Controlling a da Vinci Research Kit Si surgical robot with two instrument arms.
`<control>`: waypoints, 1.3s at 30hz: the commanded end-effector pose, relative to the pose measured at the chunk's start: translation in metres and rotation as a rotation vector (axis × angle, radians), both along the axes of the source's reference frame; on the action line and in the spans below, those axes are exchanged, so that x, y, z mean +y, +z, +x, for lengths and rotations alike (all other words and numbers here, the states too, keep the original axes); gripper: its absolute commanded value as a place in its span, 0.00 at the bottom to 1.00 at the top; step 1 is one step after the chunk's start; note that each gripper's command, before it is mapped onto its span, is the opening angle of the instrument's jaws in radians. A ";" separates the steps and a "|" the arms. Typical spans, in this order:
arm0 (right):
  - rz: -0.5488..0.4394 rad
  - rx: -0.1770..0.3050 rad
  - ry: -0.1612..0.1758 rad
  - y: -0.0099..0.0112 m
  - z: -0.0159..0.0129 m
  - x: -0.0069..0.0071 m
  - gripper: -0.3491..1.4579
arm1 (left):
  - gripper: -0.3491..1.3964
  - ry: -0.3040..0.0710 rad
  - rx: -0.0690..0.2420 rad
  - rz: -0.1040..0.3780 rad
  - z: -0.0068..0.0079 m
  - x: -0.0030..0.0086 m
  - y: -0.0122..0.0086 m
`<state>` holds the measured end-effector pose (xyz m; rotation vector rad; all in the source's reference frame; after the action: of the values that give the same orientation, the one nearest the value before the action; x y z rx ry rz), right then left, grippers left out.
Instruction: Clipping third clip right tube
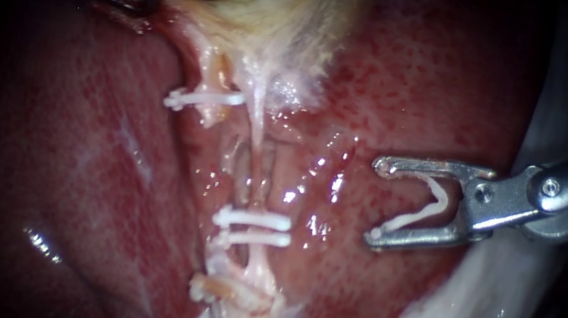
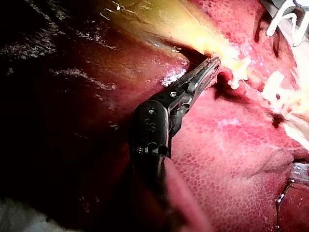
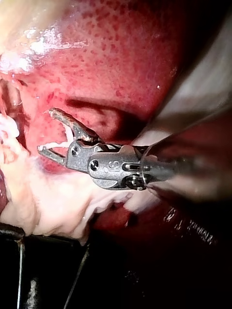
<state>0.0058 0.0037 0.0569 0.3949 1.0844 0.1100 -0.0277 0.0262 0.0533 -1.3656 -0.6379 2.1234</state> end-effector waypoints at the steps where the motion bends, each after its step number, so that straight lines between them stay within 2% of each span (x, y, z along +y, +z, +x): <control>1: 0.003 0.009 0.001 -0.0001 0.0004 0.0000 0.47 | 0.00 -0.002 0.000 -0.001 0.0000 -0.0001 0.0000; 3: 0.015 0.026 0.004 -0.0002 0.0014 0.0001 0.47 | 0.00 -0.003 0.001 -0.002 -0.0002 -0.0001 0.0002; 6: 0.088 0.040 0.037 -0.0001 0.0032 0.0003 0.47 | 0.00 -0.004 0.001 -0.003 -0.0003 -0.0002 0.0003; 11: 0.154 0.042 0.073 0.0010 0.0060 0.0005 0.47 | 0.00 -0.005 0.002 -0.003 -0.0004 -0.0002 0.0003; 16: 0.228 0.049 0.111 0.0032 0.0079 0.0005 0.47 | 0.00 -0.005 0.002 -0.004 -0.0004 -0.0003 0.0003; 20: 0.267 0.053 0.113 0.0053 0.0095 0.0002 0.47 | 0.00 -0.005 0.002 -0.004 -0.0004 -0.0003 0.0003; 26: 0.335 0.083 0.131 0.0080 0.0118 0.0000 0.47 | 0.00 -0.005 0.002 -0.004 -0.0004 -0.0003 0.0003; 32: 0.414 0.145 0.164 0.0088 0.0138 0.0005 0.47 | 0.00 -0.005 0.002 -0.004 -0.0004 -0.0003 0.0003; 36: 0.472 0.212 0.188 0.0083 0.0144 0.0009 0.47 | 0.00 -0.005 0.002 -0.004 -0.0005 -0.0003 0.0003; 39: 0.531 0.267 0.183 0.0074 0.0147 0.0011 0.47 | 0.00 -0.005 0.002 -0.004 -0.0005 -0.0003 0.0003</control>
<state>0.0206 0.0048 0.0641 0.8158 1.3642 0.5268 -0.0282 0.0259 0.0537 -1.3659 -0.6297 2.1232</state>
